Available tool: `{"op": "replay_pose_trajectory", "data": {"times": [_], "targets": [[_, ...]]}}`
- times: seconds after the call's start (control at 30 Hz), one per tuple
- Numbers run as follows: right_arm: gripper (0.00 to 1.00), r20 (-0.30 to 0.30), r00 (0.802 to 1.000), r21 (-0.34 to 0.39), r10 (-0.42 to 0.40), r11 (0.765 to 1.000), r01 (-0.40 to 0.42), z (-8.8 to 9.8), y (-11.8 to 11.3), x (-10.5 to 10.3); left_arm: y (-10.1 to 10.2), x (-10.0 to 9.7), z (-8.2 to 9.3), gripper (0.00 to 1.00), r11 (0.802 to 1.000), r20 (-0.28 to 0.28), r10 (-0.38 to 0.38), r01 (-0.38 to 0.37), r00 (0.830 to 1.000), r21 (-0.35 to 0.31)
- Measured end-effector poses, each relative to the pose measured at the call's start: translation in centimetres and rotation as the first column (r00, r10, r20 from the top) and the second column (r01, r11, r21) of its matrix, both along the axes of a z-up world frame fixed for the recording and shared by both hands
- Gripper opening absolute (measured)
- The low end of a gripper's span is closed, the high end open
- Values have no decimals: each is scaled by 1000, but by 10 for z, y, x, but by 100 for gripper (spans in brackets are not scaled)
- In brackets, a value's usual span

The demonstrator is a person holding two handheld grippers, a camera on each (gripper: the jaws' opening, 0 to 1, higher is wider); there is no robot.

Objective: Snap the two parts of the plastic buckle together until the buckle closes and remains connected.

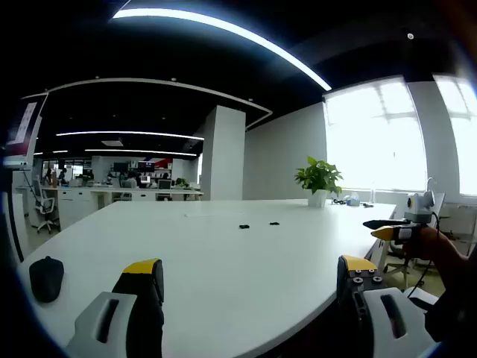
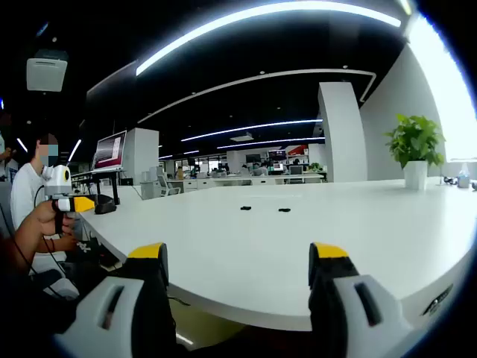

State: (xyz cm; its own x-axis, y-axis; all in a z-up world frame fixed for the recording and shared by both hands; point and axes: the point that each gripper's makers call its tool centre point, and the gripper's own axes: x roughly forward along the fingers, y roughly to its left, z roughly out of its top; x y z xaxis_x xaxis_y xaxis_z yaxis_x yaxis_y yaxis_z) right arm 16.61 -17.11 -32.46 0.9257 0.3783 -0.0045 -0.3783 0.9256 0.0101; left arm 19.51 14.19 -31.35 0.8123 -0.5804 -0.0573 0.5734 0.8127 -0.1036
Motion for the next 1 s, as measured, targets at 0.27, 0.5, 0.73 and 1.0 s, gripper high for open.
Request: {"op": "replay_pose_trajectory", "data": {"times": [0.27, 0.5, 0.73, 1.0], "targets": [[89, 6, 999, -31, -37, 999, 37, -4, -7, 6, -2, 4, 1, 99, 1000, -3, -4, 4, 1000, -7], [93, 29, 999, -15, -33, 999, 34, 3, -6, 3, 0, 2, 3, 99, 1000, -2, 1, -1, 1000, -14], [93, 9, 999, -35, -48, 998, 49, -1, -8, 2, 0, -2, -1, 99, 1000, -13, -3, 2, 1000, -7], [90, -45, 998, -32, -42, 999, 41, -9, -7, 3, 2, 2, -7, 99, 1000, -30, 12, -12, 999, 9]]}}
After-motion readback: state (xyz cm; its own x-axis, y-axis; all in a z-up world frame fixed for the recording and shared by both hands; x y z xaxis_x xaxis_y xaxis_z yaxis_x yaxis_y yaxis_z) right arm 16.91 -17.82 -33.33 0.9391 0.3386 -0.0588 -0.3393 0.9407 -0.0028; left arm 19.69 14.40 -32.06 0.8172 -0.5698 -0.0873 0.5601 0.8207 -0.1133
